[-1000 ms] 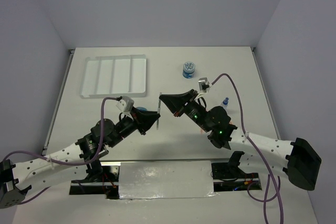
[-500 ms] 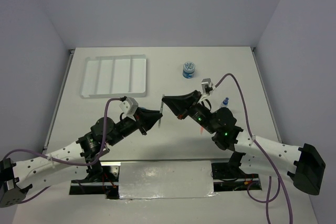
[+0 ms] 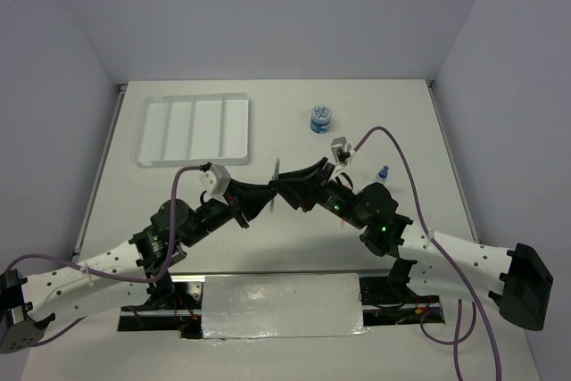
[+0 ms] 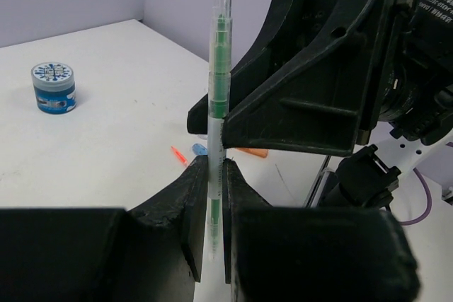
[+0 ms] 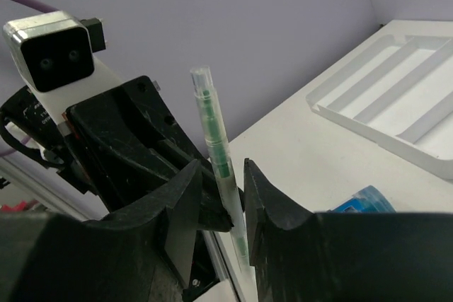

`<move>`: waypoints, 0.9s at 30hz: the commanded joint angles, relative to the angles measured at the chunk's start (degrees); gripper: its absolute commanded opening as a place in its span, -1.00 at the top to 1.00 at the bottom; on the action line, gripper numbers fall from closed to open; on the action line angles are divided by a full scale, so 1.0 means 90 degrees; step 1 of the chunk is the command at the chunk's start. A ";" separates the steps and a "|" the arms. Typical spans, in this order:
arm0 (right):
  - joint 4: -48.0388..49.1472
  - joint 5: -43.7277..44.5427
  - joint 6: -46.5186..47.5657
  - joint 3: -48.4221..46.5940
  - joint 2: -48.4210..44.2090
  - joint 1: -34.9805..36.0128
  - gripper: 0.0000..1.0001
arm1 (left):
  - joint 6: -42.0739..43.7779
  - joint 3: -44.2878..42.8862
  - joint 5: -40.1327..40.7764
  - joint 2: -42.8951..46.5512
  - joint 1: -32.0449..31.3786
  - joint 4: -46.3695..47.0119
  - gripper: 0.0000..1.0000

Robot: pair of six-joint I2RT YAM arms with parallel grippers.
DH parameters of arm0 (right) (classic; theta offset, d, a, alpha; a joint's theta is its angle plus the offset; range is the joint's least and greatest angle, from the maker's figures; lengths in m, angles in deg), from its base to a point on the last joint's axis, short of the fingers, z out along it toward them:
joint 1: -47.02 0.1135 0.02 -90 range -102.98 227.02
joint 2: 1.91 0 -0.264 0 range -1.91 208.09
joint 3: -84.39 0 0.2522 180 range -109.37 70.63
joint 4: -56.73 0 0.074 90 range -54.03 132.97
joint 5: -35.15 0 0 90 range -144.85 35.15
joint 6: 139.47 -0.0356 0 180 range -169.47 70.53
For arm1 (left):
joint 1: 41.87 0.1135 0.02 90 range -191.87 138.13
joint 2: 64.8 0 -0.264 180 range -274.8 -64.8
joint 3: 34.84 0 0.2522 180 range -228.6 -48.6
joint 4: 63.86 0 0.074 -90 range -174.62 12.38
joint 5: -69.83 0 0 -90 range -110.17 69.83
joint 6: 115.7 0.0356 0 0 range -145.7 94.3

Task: Sort the stationery into containers
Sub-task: Close the pen cap on the pen.

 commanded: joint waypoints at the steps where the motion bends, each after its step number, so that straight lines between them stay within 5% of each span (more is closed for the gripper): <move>1: -0.0022 -0.0154 0.0044 -0.0058 -0.0153 0.0066 0.26 | 0.0121 -0.0132 -0.0229 0.0080 0.0035 0.0589 1.00; 9: 0.0056 -0.0193 0.0054 -0.0067 -0.0153 0.0076 0.86 | 0.0111 -0.0249 -0.0649 -0.0193 0.0026 0.0423 0.99; 12: 0.0144 -0.0251 0.0044 -0.0028 -0.0163 0.0076 0.92 | 0.0101 -0.0356 -0.0649 -0.0321 0.0035 0.0286 0.50; 13: 0.0183 -0.0280 0.0034 -0.0028 -0.0153 0.0066 0.92 | 0.0101 -0.0366 -0.0765 -0.0350 0.0026 0.0296 0.16; 15: 0.0241 -0.0397 0.0025 -0.0028 -0.0124 0.0076 0.92 | 0.0101 -0.0415 -0.0854 -0.0447 0.0035 0.0296 -0.04; 17: 0.0271 -0.0447 0.0015 -0.0028 -0.0134 0.0066 0.92 | 0.0111 -0.0464 -0.0932 -0.0574 0.0035 0.0296 0.15; 18: 0.0261 -0.0466 0.0015 -0.0038 -0.0144 0.0066 0.92 | 0.0101 -0.0474 -0.0923 -0.0613 0.0026 0.0296 0.56; 21: 0.0232 -0.0476 0.0034 -0.0067 -0.0163 0.0066 0.91 | 0.0101 -0.0532 -0.0786 -0.0721 0.0035 0.0218 0.92; 25: 0.0173 -0.0466 0.0064 -0.0048 -0.0192 0.0076 0.85 | 0.0082 -0.0465 -0.0728 -0.0575 0.0035 0.0237 1.00; 27: 0.0106 -0.0457 0.0122 -0.0048 -0.0222 0.0066 0.46 | 0.0091 -0.0425 -0.0728 -0.0458 0.0035 0.0276 1.00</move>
